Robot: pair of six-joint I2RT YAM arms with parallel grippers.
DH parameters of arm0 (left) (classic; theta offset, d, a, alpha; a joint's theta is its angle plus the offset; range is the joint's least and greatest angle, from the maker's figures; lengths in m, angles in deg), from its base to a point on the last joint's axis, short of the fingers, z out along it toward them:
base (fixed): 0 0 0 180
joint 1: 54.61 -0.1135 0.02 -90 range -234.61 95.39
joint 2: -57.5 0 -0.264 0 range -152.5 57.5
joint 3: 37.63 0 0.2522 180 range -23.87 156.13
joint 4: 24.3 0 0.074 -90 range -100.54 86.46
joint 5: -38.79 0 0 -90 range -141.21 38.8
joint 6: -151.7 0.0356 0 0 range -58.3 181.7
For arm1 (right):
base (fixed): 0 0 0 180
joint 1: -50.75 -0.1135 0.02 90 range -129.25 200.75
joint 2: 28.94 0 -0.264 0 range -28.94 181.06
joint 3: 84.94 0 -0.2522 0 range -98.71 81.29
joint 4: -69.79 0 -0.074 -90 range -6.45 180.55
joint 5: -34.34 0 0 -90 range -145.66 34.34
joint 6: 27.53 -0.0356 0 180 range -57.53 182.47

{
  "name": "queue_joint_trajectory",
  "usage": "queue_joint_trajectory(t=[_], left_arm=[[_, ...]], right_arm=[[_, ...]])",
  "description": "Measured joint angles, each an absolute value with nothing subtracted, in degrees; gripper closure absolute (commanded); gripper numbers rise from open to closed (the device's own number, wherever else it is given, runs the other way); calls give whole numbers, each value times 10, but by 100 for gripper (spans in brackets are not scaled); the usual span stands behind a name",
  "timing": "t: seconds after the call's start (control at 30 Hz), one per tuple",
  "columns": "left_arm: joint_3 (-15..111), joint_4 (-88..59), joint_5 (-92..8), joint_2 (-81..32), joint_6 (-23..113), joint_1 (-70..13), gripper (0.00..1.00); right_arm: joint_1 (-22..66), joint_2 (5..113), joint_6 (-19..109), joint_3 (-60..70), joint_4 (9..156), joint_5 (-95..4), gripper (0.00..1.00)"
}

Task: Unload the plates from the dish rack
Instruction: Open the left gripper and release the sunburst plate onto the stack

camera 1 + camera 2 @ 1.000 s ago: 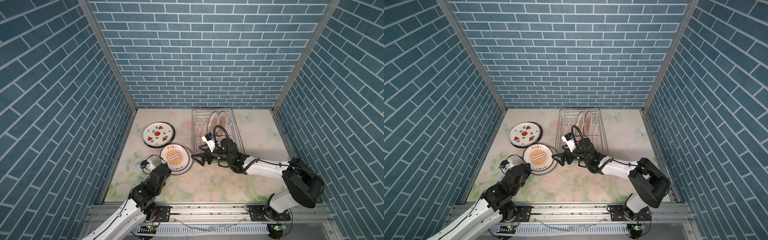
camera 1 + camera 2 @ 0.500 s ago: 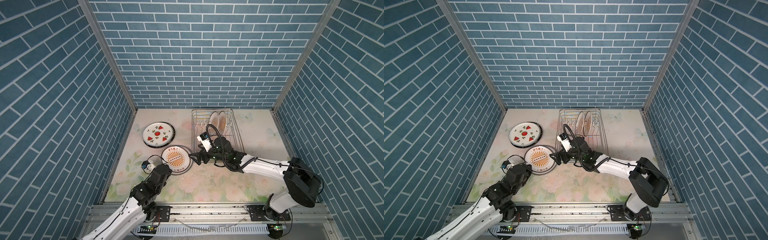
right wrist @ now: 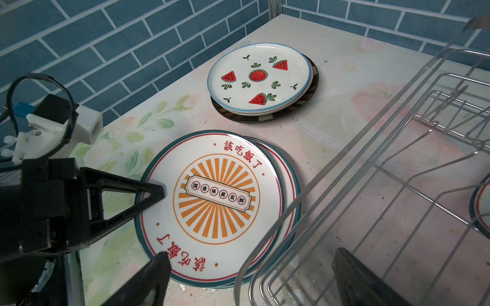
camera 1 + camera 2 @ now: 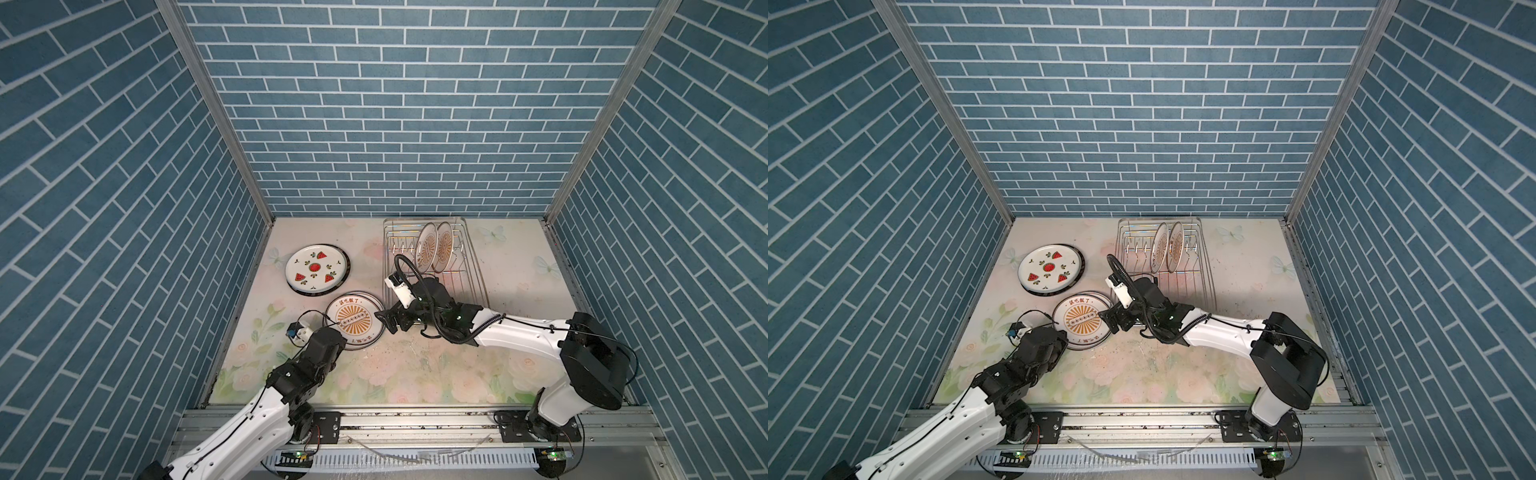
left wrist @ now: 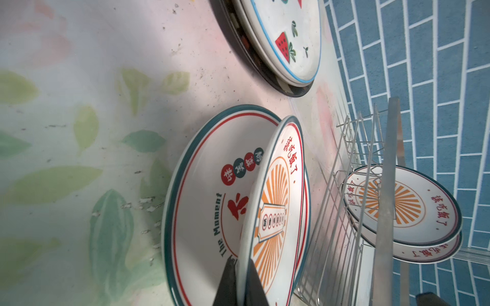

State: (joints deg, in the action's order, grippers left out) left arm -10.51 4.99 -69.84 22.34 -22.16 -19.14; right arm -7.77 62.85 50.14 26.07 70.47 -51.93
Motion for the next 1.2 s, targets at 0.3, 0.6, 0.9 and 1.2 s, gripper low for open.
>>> queue_joint_trajectory(t=[0.3,0.6,0.9,1.2], left_arm=[[-104,21,-695,193,-238,-192,71],[-104,12,-700,185,-251,-192,51],[-107,-1,-715,165,-259,-192,42],[-92,1,-741,119,-257,-192,38]], right_arm=[[-79,628,506,261,707,-520,4],[-80,628,505,261,706,-520,4],[-80,628,506,261,702,-520,4],[-80,628,506,261,702,-520,4]])
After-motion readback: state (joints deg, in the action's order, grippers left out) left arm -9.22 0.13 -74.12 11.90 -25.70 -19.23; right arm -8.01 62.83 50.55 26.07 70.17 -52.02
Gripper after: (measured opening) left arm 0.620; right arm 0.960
